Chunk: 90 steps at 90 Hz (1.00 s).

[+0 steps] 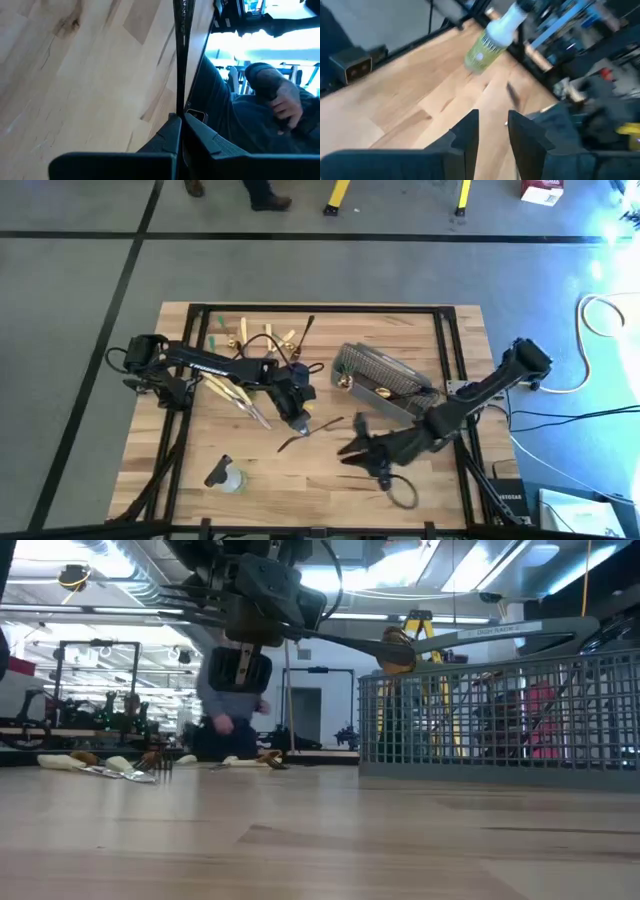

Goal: Sort silverware
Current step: Put the black fork into the cutlery rack

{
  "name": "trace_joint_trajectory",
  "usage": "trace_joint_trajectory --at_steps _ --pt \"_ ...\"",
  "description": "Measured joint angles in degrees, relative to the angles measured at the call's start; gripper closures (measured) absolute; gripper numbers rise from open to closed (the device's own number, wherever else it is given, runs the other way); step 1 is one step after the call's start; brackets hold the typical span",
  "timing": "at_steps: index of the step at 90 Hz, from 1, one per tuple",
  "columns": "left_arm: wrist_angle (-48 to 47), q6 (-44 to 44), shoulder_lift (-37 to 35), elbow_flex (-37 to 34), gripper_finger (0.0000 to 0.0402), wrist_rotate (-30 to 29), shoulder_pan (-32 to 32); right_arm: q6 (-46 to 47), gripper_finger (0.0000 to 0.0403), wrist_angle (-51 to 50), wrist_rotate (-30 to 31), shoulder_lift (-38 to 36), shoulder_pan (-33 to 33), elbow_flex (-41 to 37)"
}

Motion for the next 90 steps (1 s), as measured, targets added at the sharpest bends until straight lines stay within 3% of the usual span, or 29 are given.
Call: trace_joint_trajectory --at_steps 39,90 --pt "-0.31 0.47 0.02 0.00 0.0402 -0.28 -0.15 2.73 0.0314 0.74 -8.44 9.48 -8.88 3.02" --pt "-0.32 3.36 0.07 0.00 0.0402 -0.31 -0.78 2.23 0.0314 4.40 -6.84 14.63 -13.50 3.02"
